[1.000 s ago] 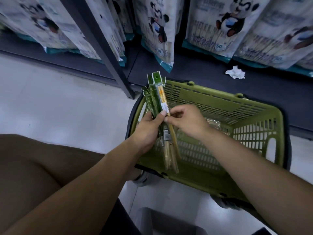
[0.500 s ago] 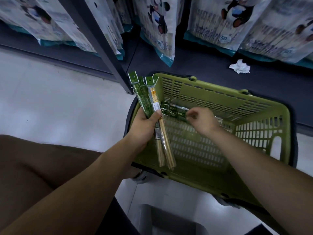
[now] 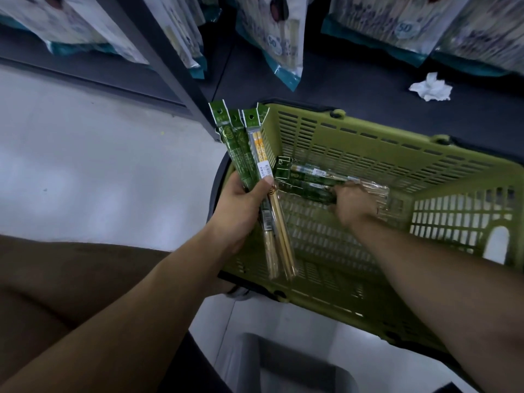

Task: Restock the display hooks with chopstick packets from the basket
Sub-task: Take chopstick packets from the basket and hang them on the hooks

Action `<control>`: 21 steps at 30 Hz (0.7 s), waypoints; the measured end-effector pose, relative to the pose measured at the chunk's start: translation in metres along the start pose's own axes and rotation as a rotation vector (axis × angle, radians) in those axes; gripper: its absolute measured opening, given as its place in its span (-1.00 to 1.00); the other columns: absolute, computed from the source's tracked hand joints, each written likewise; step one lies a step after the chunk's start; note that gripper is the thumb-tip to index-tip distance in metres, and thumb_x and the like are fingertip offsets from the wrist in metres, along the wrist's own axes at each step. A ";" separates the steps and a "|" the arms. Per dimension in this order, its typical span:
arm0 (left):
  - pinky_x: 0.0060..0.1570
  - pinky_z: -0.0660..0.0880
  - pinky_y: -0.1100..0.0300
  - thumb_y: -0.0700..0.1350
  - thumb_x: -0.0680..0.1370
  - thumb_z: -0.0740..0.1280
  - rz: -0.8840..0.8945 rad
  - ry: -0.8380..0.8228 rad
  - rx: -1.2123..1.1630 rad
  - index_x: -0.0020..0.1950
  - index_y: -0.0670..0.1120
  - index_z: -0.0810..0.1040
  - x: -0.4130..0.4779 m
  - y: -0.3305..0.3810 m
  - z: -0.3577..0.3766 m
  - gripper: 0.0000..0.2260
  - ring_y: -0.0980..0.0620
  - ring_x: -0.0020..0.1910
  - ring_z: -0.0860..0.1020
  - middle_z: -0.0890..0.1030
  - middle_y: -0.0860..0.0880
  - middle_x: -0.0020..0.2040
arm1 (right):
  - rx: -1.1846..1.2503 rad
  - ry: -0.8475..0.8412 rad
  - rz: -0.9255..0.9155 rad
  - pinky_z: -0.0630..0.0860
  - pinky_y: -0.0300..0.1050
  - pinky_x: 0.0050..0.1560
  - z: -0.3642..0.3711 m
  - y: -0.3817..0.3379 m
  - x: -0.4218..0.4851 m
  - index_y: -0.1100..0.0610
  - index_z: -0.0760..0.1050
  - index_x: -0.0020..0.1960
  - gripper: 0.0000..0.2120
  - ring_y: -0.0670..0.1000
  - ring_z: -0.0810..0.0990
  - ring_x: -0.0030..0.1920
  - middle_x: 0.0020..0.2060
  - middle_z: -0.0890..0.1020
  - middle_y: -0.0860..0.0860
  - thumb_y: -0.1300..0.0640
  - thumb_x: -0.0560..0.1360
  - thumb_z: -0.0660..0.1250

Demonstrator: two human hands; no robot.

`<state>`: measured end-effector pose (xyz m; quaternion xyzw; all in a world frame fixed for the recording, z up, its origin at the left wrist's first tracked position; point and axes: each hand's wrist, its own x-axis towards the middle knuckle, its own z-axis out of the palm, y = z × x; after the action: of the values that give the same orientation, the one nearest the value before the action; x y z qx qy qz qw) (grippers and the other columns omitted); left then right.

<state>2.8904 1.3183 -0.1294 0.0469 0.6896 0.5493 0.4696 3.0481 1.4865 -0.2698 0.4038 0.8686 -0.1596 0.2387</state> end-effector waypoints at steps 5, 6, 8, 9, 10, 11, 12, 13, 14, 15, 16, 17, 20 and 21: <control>0.13 0.62 -0.01 -0.17 0.67 0.31 -0.022 0.007 -0.015 0.25 -0.01 0.55 -0.002 0.002 0.001 -0.83 0.01 0.01 0.68 0.72 0.00 0.04 | 0.016 0.003 -0.006 0.54 -0.01 0.10 0.004 0.003 -0.004 0.09 0.55 0.29 -0.69 0.21 0.53 0.26 0.22 0.56 0.14 0.19 0.56 0.39; 0.14 0.62 -0.02 -0.17 0.67 0.31 -0.025 0.008 -0.015 0.26 -0.01 0.55 -0.002 0.002 0.001 -0.82 0.01 0.02 0.68 0.72 0.00 0.04 | 0.016 0.009 0.001 0.53 -0.01 0.12 0.005 0.003 -0.005 0.07 0.54 0.31 -0.67 0.20 0.50 0.29 0.25 0.54 0.13 0.21 0.56 0.37; 0.15 0.61 -0.04 -0.17 0.67 0.31 -0.024 0.005 -0.013 0.26 -0.02 0.54 -0.002 0.001 0.000 -0.82 0.00 0.00 0.68 0.72 0.00 0.02 | 0.015 0.016 0.009 0.51 -0.02 0.16 0.007 0.004 -0.007 0.04 0.52 0.36 -0.62 0.19 0.46 0.33 0.28 0.52 0.12 0.23 0.56 0.34; 0.15 0.61 -0.04 -0.17 0.67 0.31 -0.022 0.006 -0.012 0.27 -0.03 0.54 -0.002 0.001 0.000 -0.82 0.00 0.00 0.68 0.71 -0.01 0.02 | 0.006 0.017 0.003 0.51 -0.03 0.17 0.008 0.004 -0.008 0.04 0.51 0.37 -0.62 0.18 0.47 0.33 0.28 0.52 0.11 0.23 0.57 0.34; 0.16 0.60 -0.04 -0.17 0.67 0.31 -0.022 0.008 -0.010 0.29 -0.05 0.53 -0.002 0.001 0.000 -0.80 -0.01 0.01 0.68 0.71 -0.02 0.04 | -0.012 0.019 -0.010 0.52 -0.03 0.16 0.008 0.003 -0.008 0.06 0.51 0.36 -0.63 0.18 0.48 0.31 0.26 0.54 0.12 0.23 0.57 0.33; 0.16 0.60 -0.03 -0.17 0.67 0.31 -0.021 0.010 -0.005 0.31 -0.07 0.53 -0.001 0.000 0.000 -0.79 -0.01 0.03 0.68 0.71 -0.04 0.06 | -0.037 0.019 -0.026 0.53 -0.02 0.12 0.009 0.002 -0.009 0.08 0.52 0.32 -0.67 0.17 0.52 0.27 0.22 0.57 0.12 0.23 0.57 0.33; 0.16 0.60 -0.03 -0.17 0.67 0.31 -0.020 0.010 -0.002 0.32 -0.07 0.53 -0.001 -0.001 0.000 -0.78 -0.01 0.03 0.68 0.71 -0.04 0.07 | -0.058 0.015 -0.039 0.55 -0.02 0.07 0.010 0.001 -0.010 0.11 0.55 0.28 -0.71 0.16 0.54 0.23 0.18 0.59 0.13 0.24 0.57 0.34; 0.15 0.60 -0.03 -0.16 0.67 0.31 -0.017 0.009 0.000 0.32 -0.07 0.53 0.000 -0.002 0.000 -0.78 -0.01 0.02 0.68 0.72 -0.04 0.06 | -0.068 0.004 -0.045 0.57 -0.02 0.03 0.011 0.000 -0.011 0.12 0.56 0.23 -0.75 0.15 0.56 0.19 0.16 0.61 0.13 0.24 0.56 0.34; 0.15 0.60 -0.04 -0.16 0.67 0.31 -0.014 0.007 0.002 0.31 -0.06 0.53 0.000 -0.002 0.000 -0.78 -0.01 0.02 0.68 0.72 -0.02 0.05 | -0.066 -0.013 -0.046 0.57 -0.02 0.02 0.012 0.000 -0.012 0.12 0.57 0.21 -0.77 0.15 0.57 0.18 0.15 0.61 0.13 0.24 0.56 0.34; 0.16 0.60 -0.04 -0.16 0.67 0.31 -0.011 0.005 0.003 0.32 -0.06 0.53 0.001 -0.003 0.000 -0.78 -0.01 0.04 0.68 0.72 0.00 0.06 | -0.057 -0.035 -0.048 0.56 -0.03 0.02 0.014 0.000 -0.012 0.12 0.58 0.20 -0.78 0.15 0.57 0.17 0.15 0.61 0.13 0.22 0.57 0.34; 0.15 0.60 -0.04 -0.16 0.67 0.32 -0.011 0.004 0.002 0.33 -0.06 0.53 0.001 -0.004 -0.001 -0.77 -0.01 0.05 0.68 0.72 0.00 0.07 | -0.041 -0.055 -0.053 0.54 -0.03 0.03 0.016 0.001 -0.012 0.11 0.58 0.21 -0.78 0.16 0.57 0.18 0.16 0.60 0.14 0.19 0.57 0.35; 0.13 0.61 -0.01 -0.16 0.67 0.32 -0.015 0.003 -0.003 0.33 -0.06 0.53 0.001 -0.004 -0.001 -0.76 0.00 0.05 0.69 0.72 0.00 0.07 | -0.018 -0.072 -0.057 0.53 -0.04 0.06 0.017 0.002 -0.011 0.10 0.58 0.22 -0.77 0.17 0.56 0.20 0.17 0.59 0.14 0.17 0.56 0.37; 0.00 0.61 0.09 -0.16 0.67 0.32 -0.021 -0.004 -0.012 0.35 -0.08 0.51 0.002 -0.005 -0.002 -0.75 0.04 -0.03 0.70 0.73 0.00 0.02 | 0.063 -0.087 -0.043 0.49 -0.08 0.07 0.019 0.004 -0.009 0.10 0.59 0.21 -0.75 0.17 0.55 0.20 0.17 0.59 0.15 0.13 0.54 0.41; 0.00 0.61 0.09 -0.16 0.67 0.31 -0.018 -0.009 -0.005 0.36 -0.10 0.50 0.002 -0.005 -0.002 -0.75 0.03 -0.03 0.69 0.73 -0.01 0.01 | 0.093 -0.091 -0.034 0.47 -0.11 0.03 0.019 0.005 -0.008 0.11 0.59 0.20 -0.75 0.17 0.56 0.19 0.16 0.60 0.15 0.13 0.53 0.42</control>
<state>2.8903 1.3163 -0.1348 0.0419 0.6864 0.5465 0.4779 3.0617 1.4754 -0.2812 0.3919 0.8553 -0.2219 0.2561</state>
